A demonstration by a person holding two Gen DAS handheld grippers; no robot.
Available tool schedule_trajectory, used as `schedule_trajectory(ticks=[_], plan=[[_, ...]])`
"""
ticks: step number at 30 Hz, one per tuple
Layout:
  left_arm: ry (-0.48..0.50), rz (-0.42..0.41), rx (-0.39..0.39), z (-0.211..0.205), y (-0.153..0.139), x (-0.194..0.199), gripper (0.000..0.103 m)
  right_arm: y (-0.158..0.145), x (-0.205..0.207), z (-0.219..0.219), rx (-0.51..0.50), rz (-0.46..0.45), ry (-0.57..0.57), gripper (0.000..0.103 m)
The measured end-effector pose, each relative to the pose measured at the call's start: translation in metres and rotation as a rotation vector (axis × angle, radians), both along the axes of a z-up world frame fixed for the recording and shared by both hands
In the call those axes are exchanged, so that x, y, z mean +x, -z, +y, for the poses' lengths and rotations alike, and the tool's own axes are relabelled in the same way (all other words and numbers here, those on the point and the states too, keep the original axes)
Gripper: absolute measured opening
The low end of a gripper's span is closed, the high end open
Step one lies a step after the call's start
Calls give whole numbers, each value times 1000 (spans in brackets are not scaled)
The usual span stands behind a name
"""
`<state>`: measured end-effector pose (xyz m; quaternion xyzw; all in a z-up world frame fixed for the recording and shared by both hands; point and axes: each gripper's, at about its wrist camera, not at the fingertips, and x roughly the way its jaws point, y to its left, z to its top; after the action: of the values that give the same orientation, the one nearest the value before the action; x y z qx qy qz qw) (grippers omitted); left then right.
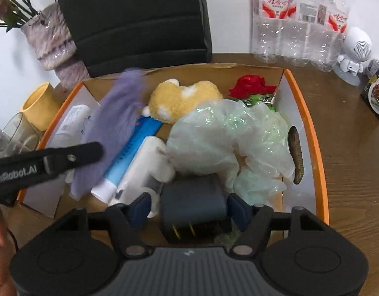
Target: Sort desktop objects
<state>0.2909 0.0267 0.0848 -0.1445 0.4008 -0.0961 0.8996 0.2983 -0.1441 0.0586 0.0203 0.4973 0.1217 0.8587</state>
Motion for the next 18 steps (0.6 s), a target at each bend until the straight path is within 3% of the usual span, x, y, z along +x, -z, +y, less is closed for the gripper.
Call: schedule_trajectory(ticks=[4,9,18], plan=[[-15,-39,48,9,-21,-13,66,-32,-9,-8,-24,-72,-18,83],[-15,-21,142,3,-39,-29,70,-51,-16,-21,-47,-57,-2,83],[-25,-5,232,-3,-45,-73,82,-49,-59,-44,-23,-57,19,83]])
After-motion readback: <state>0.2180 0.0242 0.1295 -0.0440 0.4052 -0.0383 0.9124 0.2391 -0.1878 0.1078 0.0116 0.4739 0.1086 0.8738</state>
